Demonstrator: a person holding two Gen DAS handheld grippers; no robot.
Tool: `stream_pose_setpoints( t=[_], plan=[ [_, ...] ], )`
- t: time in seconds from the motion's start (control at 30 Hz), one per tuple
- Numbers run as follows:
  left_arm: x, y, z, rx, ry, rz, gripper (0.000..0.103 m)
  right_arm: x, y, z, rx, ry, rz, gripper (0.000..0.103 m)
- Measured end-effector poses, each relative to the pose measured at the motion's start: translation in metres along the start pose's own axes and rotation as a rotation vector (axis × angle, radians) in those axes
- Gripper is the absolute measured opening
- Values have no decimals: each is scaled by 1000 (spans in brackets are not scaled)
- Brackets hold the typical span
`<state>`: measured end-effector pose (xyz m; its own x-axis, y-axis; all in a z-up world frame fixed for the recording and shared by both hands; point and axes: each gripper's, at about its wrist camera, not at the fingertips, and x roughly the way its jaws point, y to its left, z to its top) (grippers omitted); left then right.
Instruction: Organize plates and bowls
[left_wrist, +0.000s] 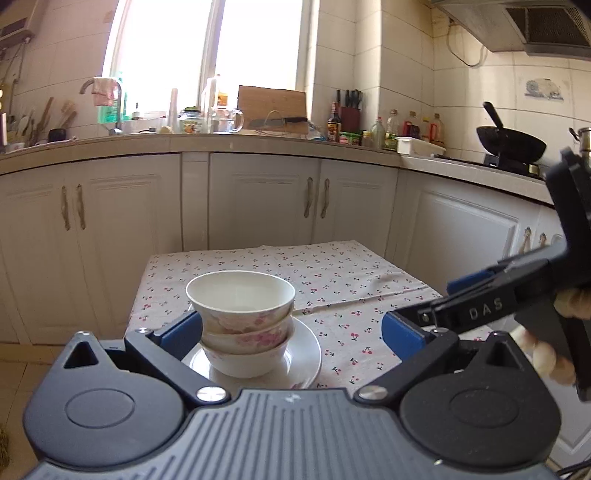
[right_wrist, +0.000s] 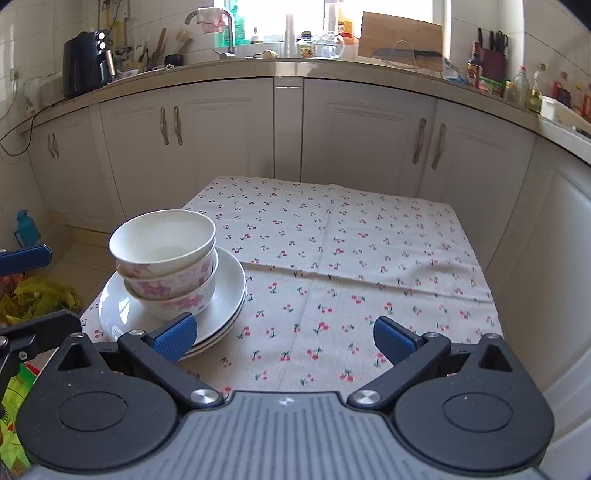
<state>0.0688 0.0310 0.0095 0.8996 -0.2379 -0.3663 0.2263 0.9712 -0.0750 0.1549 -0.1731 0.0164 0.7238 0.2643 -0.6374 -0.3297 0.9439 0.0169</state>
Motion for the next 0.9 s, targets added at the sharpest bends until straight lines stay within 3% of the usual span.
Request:
stream_pose_setpoints(
  t=[0.1,0.2,0.3,0.47,0.9],
  plan=[
    [-7,-12,-4,-61,87,90,102,-21,8,-24,23,-3,-23,103],
    [-18,-20,-8,-107,126,118,102,-38,14,-41,22,-18,-60,103],
    [-32,-27,-11,-109,110,177,102,-51,21,-51,15,-35,-77,103],
    [-50,-31,-10,-107,85,205,102,-71,30,-53,-8,-72,-72,103],
    [-60,-40,-7,-95,37,214,102,-89,40,-52,-32,-136,-88,103]
  ],
)
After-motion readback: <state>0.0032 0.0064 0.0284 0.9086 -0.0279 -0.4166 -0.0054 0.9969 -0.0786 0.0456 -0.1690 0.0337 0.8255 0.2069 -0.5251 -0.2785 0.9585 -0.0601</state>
